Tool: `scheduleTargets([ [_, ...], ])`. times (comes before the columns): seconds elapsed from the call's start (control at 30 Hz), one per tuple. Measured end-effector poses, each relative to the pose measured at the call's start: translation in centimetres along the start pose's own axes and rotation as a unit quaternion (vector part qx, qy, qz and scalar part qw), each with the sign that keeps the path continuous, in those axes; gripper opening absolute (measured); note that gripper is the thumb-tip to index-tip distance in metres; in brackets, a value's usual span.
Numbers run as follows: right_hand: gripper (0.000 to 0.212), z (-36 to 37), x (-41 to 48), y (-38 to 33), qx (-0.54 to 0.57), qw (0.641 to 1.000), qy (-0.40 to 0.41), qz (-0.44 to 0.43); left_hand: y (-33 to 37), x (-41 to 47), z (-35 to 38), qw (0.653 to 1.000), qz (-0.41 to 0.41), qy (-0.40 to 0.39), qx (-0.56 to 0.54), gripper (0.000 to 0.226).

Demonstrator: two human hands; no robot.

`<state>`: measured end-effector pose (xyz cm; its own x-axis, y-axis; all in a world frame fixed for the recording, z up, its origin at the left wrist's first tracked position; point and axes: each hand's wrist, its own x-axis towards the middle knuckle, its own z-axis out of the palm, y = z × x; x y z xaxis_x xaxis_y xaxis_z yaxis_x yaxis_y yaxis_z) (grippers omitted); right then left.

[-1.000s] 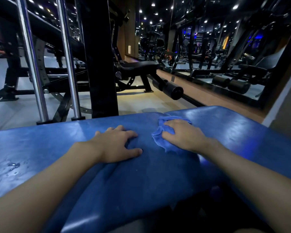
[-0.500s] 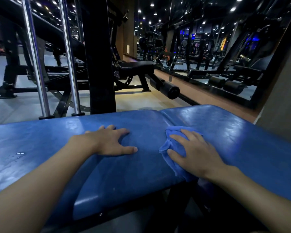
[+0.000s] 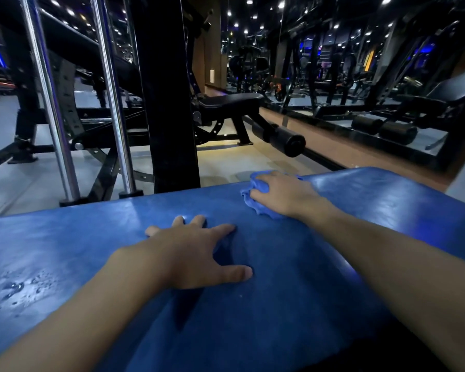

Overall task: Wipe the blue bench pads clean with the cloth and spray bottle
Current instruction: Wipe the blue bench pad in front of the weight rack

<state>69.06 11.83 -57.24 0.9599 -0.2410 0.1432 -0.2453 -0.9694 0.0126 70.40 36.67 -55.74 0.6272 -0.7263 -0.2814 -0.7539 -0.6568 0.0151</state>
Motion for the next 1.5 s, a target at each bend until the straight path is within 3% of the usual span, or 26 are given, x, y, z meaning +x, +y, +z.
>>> scheduleTargets([
  [0.17,0.056,-0.3,0.7,-0.5,-0.018,1.000,-0.008,-0.006,0.1,-0.3,-0.1,1.000,-0.007,-0.001,-0.003,0.096],
  [0.23,0.049,-0.5,-0.7,-0.7,0.010,1.000,-0.006,0.016,0.2,-0.5,0.1,1.000,-0.012,-0.001,-0.005,0.093],
  [0.37,0.056,-1.0,-5.9,-1.4,0.046,0.997,0.042,0.038,0.4,-0.7,0.1,1.000,-0.019,0.001,-0.017,0.093],
  [0.47,0.040,-1.8,-10.7,-1.6,0.055,0.998,0.026,0.033,0.4,-0.8,0.2,0.999,-0.025,0.008,-0.034,0.092],
  [0.57,0.038,-1.6,-14.7,-1.3,0.050,0.997,0.031,0.058,0.5,-1.1,0.5,0.998,-0.024,0.029,-0.045,0.088],
  [0.73,0.077,-2.0,-19.3,-1.6,0.012,0.998,0.004,0.059,0.7,-2.7,0.6,0.995,0.003,0.086,-0.052,0.077],
  [0.83,0.085,-2.4,-20.4,-1.8,-0.003,0.998,0.005,0.061,-0.3,-3.2,0.6,0.996,-0.016,0.058,-0.062,0.088],
  [1.0,0.074,-1.3,-16.7,-2.6,-0.008,0.998,0.038,0.057,-1.4,-2.8,1.2,0.999,-0.028,-0.013,-0.039,0.105],
  [1.1,0.051,-0.7,-12.3,-2.5,0.000,0.998,0.035,0.043,-1.2,-2.6,1.1,1.000,-0.022,-0.011,-0.019,0.102],
  [1.27,0.030,0.2,-3.5,-2.7,0.017,0.998,0.035,0.039,-1.4,-2.0,1.2,1.000,-0.019,-0.022,0.001,0.093],
  [1.5,0.032,0.7,2.6,-2.7,0.018,0.999,0.016,0.044,-1.4,-1.8,1.1,0.999,-0.016,-0.026,0.008,0.094],
])
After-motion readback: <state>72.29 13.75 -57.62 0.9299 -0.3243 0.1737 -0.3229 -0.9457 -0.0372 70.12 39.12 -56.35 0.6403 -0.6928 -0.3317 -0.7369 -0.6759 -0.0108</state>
